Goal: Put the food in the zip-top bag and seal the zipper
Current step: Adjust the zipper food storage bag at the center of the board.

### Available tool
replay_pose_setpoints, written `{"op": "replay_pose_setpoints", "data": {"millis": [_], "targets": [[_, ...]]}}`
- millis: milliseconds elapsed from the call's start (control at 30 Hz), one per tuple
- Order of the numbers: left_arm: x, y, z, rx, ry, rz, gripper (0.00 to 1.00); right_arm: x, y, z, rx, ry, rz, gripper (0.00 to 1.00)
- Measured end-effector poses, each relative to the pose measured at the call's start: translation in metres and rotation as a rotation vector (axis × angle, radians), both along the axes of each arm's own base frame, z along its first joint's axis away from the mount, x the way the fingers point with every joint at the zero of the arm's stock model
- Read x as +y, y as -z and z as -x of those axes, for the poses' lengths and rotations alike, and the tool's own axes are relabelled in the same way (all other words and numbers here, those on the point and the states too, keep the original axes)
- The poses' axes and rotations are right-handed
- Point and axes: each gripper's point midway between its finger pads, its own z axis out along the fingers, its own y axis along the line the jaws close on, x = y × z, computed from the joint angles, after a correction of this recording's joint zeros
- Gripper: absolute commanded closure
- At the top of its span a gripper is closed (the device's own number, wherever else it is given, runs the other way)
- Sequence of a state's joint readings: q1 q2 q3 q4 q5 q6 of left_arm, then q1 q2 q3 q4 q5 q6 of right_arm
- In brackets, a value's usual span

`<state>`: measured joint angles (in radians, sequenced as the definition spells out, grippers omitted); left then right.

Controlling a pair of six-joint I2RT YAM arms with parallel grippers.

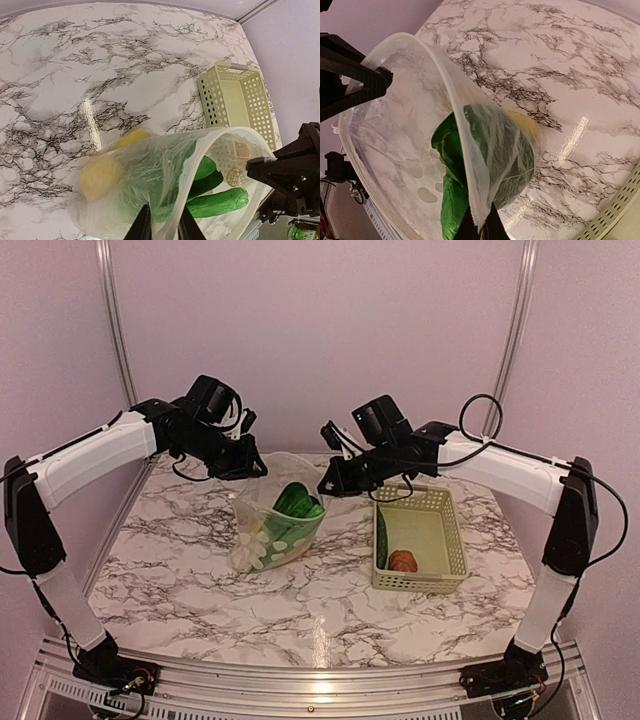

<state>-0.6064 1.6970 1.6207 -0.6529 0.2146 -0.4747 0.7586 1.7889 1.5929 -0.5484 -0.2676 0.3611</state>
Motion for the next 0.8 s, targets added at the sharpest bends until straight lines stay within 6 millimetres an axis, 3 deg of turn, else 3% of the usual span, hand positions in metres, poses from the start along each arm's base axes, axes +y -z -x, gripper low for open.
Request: {"op": "replay_pose_setpoints", "data": {"millis": [100, 267, 433, 667, 800], "targets": [[0.002, 0.003, 0.0, -0.02, 0.011, -0.045, 1.0, 0.005, -0.012, -0.001, 0.019, 0.001, -0.015, 1.0], [-0.003, 0.002, 0.008, -0.082, 0.061, -0.143, 1.0, 0.01, -0.04, -0.009, 0.025, 0.032, -0.062, 1.0], [-0.016, -0.003, 0.021, -0.149, 0.133, -0.216, 1.0, -0.006, -0.038, -0.026, 0.09, 0.114, -0.088, 1.0], [-0.023, -0.013, 0.023, -0.192, 0.158, -0.24, 1.0, -0.026, -0.03, -0.047, 0.13, 0.194, -0.093, 0.74], [-0.022, -0.002, 0.022, -0.165, 0.156, -0.27, 1.0, -0.03, -0.024, -0.048, 0.145, 0.199, -0.075, 0.65]]}}
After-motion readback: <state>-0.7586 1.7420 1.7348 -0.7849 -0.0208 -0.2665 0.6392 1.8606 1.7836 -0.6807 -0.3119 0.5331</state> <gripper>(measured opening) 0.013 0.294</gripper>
